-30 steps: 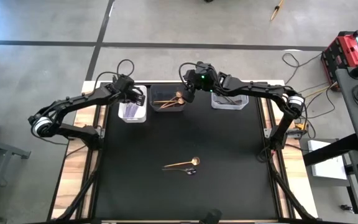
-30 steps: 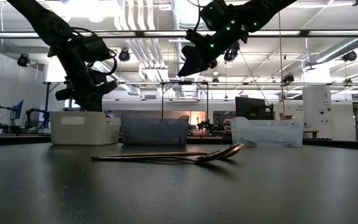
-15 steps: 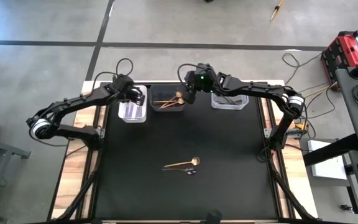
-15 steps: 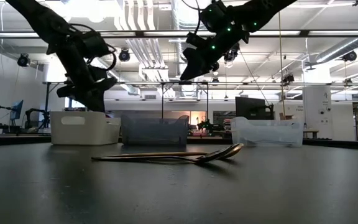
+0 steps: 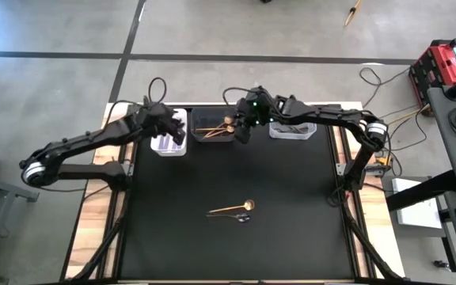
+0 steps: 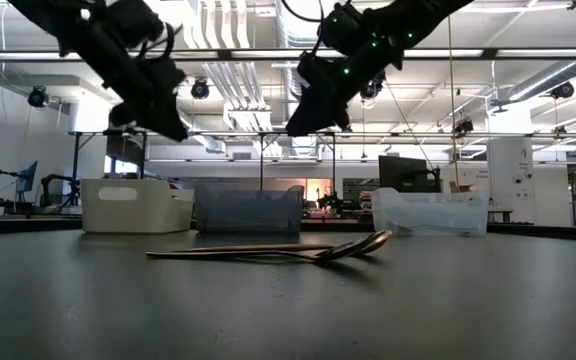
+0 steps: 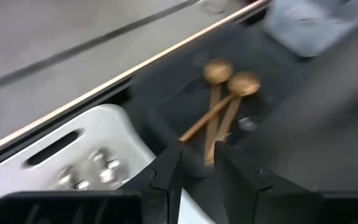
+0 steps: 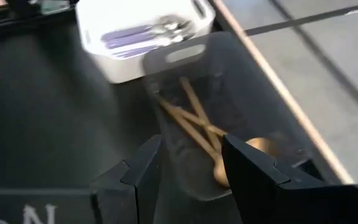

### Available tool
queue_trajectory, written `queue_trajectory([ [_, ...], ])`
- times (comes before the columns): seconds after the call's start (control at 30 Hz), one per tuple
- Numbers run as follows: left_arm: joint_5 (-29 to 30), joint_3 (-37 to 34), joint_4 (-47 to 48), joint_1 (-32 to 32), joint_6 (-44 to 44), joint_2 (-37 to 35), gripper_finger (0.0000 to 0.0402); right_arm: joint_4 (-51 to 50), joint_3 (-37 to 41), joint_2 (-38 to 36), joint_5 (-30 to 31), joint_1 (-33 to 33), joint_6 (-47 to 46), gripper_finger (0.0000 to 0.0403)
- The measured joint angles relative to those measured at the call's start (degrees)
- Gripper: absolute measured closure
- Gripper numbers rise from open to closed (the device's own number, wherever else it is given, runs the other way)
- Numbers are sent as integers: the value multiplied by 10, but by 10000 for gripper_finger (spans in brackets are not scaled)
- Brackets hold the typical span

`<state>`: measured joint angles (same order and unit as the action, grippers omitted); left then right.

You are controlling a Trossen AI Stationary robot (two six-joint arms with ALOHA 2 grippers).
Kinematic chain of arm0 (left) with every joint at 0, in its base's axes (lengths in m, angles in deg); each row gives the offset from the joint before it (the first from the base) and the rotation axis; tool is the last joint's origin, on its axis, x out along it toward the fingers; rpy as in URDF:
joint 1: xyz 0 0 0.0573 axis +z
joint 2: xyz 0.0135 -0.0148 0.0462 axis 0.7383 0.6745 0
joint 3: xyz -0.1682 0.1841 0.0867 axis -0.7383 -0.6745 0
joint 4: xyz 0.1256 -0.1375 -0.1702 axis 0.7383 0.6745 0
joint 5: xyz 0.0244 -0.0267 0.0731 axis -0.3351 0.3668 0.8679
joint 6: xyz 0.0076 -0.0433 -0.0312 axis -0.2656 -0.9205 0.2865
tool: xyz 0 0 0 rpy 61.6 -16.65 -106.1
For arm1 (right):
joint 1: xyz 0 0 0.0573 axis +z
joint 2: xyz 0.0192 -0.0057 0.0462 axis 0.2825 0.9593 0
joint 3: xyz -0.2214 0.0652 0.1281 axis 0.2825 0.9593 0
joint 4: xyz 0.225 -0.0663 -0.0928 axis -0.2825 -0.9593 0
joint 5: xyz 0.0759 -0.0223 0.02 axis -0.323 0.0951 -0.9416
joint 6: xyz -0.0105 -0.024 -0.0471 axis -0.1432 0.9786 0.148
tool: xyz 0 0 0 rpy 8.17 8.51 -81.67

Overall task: Sort silverware by color (type)
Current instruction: Put the black spoon into the transparent bin

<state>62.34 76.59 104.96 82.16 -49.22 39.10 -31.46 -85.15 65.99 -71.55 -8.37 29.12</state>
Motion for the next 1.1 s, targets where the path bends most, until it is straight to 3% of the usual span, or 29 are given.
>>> queue_trajectory([
  [0.23,13,-6,-38,-125,26,-35,326,-38,0,0,-3,55,-28,245],
  [0.53,25,-80,-190,-262,36,-63,327,-80,0,0,-3,141,-57,245],
  [0.8,29,-136,-299,-302,26,-66,327,-97,0,0,1,209,-113,245],
  [1.1,29,-143,-321,-337,12,-65,327,-110,0,0,1,293,-175,246],
])
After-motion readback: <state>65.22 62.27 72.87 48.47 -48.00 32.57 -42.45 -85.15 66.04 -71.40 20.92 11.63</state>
